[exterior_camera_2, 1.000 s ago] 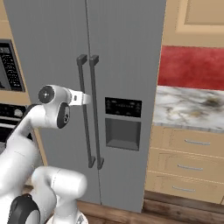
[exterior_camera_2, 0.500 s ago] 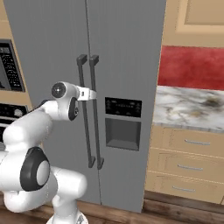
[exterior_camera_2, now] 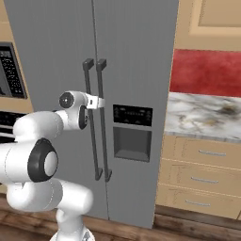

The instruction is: Take the lemon wedge from the fridge and place it on the plate with fish on the dining counter.

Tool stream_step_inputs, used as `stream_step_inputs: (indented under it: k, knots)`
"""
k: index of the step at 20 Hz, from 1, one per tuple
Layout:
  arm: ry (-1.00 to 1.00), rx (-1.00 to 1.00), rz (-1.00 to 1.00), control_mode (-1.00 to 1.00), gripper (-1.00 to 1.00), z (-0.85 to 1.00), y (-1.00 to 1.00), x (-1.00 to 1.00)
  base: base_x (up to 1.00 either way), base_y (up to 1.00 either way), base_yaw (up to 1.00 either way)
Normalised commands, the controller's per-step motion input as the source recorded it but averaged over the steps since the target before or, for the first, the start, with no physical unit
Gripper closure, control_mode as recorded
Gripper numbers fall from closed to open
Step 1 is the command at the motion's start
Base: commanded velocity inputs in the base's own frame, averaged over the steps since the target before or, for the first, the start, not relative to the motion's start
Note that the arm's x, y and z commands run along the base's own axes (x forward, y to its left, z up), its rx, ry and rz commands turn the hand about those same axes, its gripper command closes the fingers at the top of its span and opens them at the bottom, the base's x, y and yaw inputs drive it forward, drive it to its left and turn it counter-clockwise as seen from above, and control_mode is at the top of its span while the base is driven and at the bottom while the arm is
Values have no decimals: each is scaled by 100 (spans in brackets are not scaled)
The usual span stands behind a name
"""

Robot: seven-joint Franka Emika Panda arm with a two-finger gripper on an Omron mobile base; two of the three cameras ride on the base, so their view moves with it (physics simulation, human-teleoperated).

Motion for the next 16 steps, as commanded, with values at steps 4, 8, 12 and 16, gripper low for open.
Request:
stream_step_inputs:
  k: [4, 8, 12, 16]
  knots:
    - [0, 0, 0, -100, 100, -4, 0, 21, 0, 0, 0]
    - [0, 0, 0, -100, 100, 0, 0, 0, 0, 0, 0]
    - [-1, 0, 0, -100, 100, 5, 43, -29, 0, 0, 0]
    - [0, 4, 0, -100, 100, 39, 93, -61, 0, 0, 0]
